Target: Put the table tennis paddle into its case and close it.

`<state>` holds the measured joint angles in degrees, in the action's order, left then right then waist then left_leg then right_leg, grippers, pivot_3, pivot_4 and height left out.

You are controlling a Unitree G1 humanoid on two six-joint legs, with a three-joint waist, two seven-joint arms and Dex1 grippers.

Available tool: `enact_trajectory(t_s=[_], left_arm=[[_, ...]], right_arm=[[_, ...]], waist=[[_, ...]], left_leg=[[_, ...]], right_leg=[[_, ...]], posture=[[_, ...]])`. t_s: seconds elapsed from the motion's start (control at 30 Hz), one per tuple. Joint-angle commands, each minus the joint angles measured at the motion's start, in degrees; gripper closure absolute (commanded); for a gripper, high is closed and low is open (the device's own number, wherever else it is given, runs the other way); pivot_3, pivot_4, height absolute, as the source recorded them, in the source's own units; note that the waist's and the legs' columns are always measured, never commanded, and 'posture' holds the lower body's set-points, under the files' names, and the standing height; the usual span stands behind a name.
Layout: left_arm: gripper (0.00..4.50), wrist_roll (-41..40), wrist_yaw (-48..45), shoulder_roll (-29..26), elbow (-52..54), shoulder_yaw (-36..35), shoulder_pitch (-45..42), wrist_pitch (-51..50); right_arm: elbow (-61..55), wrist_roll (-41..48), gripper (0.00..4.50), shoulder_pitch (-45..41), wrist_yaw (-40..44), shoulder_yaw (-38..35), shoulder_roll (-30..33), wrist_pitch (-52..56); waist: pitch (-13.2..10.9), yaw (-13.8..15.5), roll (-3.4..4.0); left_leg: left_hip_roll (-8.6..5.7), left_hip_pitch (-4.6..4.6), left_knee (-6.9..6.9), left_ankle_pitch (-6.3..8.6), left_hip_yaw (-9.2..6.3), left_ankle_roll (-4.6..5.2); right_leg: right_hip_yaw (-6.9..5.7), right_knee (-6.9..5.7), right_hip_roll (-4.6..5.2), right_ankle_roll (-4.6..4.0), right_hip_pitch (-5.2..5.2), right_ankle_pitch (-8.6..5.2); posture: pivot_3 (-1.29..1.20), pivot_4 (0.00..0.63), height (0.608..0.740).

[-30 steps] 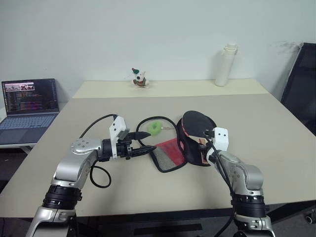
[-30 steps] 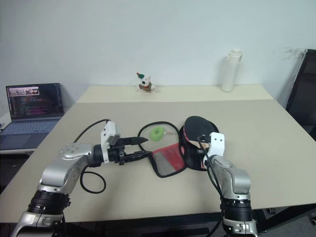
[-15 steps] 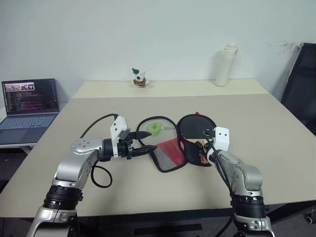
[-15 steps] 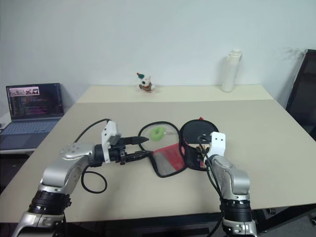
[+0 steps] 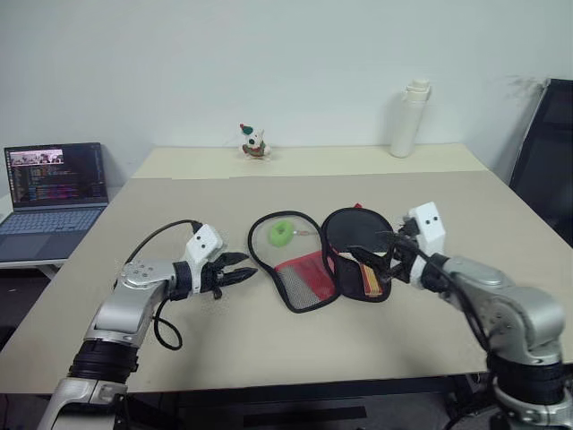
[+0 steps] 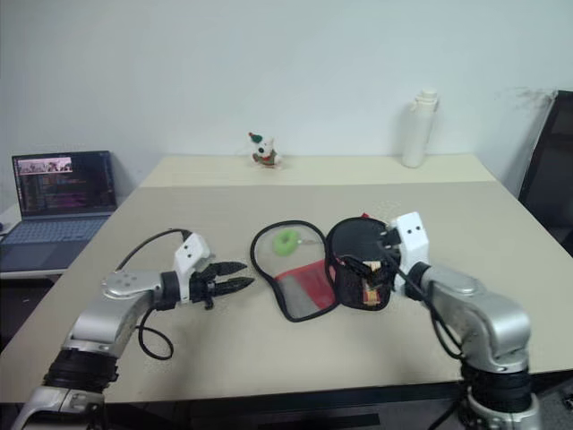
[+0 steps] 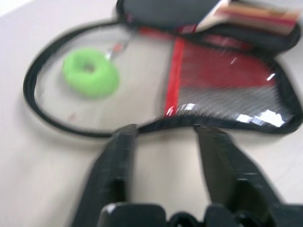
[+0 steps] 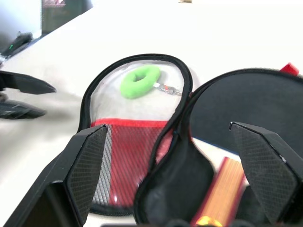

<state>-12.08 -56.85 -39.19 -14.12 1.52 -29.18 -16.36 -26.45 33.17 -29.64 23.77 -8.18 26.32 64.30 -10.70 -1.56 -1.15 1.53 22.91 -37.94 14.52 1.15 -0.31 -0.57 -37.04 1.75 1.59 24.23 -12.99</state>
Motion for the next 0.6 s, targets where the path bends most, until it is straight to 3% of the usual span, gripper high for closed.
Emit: enact_trajectory(t_s=[0.03,0.1,0.37,0.6], left_arm=[[3.77,2.29,2.01,0.64,-3.85,0.22,-2.62,2.24],[4.44,3.73,3.16,1.88,-8.20,1.02,-4.35,3.07],[4.44,7.44,4.16,5.45,-20.43,3.18,-9.20,7.02],[4.44,8.81,7.68,11.61,-34.24,2.47,-16.70,12.48]], right_arm=[[-0.66,1.69,0.00,-1.59,3.27,-1.55,3.12,-1.77],[-0.27,1.58,0.00,-1.53,3.86,-1.43,4.41,-2.26],[-4.36,4.04,0.00,3.30,11.61,1.07,11.42,-3.87],[-4.60,4.77,0.00,4.49,12.73,0.61,13.38,-4.91]], waist=[[0.01,0.02,-0.02],[0.01,0.02,-0.02],[0.00,0.19,-0.05],[0.04,0.68,-0.11]], left_leg=[[0.02,0.00,0.00,0.00,0.00,0.00],[0.03,0.01,0.01,0.00,0.01,0.00],[0.00,0.05,0.01,0.01,0.23,0.02],[-0.03,-0.05,-0.09,0.01,0.22,0.02]], right_leg=[[0.00,0.01,-0.01,0.00,0.00,0.00],[0.00,0.02,-0.02,0.00,0.01,0.00],[0.02,0.07,0.02,0.00,0.01,0.00],[-0.02,-0.01,0.03,0.01,-0.12,0.01]], posture=[[0.00,0.150,0.740],[0.00,0.150,0.740],[0.00,0.150,0.740],[0.00,0.150,0.740]])
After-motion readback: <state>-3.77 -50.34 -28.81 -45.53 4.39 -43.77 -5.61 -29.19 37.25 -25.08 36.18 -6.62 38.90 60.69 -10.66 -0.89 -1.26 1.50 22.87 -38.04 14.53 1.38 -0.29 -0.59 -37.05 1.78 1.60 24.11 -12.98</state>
